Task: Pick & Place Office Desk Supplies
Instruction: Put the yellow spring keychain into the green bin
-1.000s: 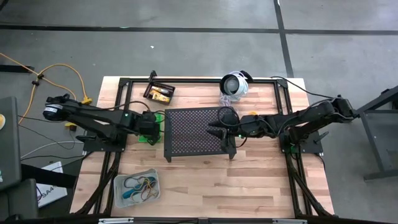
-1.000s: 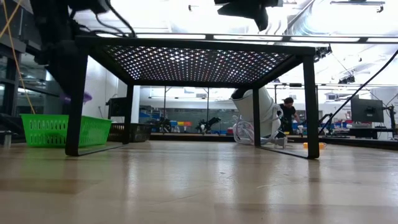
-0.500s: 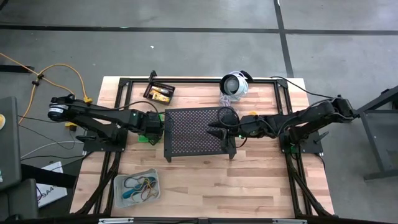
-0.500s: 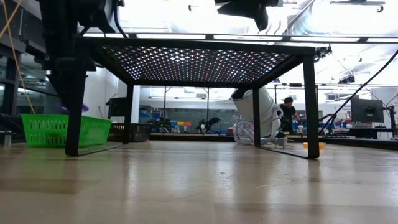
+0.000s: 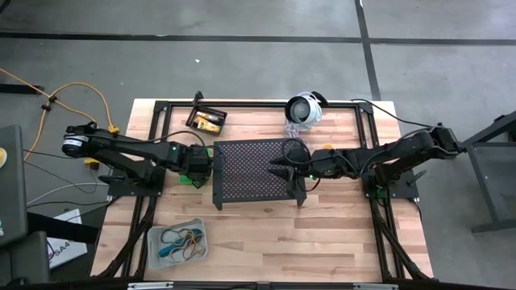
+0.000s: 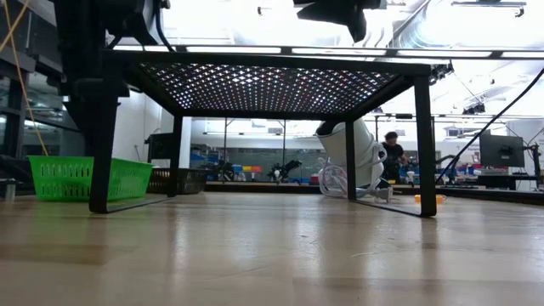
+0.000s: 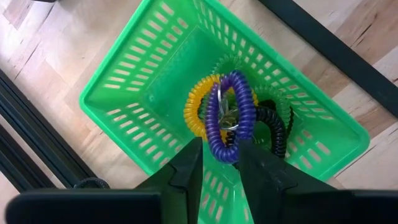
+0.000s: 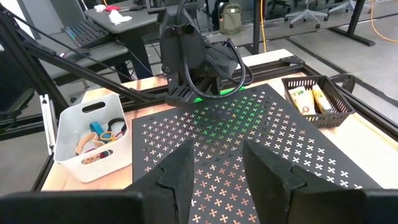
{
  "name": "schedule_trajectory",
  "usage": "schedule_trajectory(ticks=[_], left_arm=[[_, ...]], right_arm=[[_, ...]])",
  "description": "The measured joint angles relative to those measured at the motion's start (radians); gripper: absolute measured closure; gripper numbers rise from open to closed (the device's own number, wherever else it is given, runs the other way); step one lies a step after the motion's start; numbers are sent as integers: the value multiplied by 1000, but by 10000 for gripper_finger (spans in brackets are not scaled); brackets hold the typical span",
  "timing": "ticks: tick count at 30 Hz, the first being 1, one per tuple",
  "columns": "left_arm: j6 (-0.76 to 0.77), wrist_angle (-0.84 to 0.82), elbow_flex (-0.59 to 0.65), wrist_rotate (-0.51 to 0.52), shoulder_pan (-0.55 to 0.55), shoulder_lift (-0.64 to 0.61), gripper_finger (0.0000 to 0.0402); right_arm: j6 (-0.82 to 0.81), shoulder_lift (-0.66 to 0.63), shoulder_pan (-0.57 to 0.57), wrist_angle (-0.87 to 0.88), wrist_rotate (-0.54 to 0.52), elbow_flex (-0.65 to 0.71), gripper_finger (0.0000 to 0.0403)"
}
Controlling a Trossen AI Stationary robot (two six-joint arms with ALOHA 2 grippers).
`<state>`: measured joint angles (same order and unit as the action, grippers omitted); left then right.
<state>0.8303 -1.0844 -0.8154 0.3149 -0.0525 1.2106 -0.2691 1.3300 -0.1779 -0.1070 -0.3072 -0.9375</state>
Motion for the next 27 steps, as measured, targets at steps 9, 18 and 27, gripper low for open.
schedule_trajectory(ticks=[9,18,27], left_arm=[[0,0,0,-1,0,0,298],[-67,-37,-76,2,0,-62,298],[-189,158,-150,54,-27,-191,298]], right_arm=[[0,0,0,0,3,0,279],[0,0,0,0,2,0,279],[4,0,1,1,-7,0,279]])
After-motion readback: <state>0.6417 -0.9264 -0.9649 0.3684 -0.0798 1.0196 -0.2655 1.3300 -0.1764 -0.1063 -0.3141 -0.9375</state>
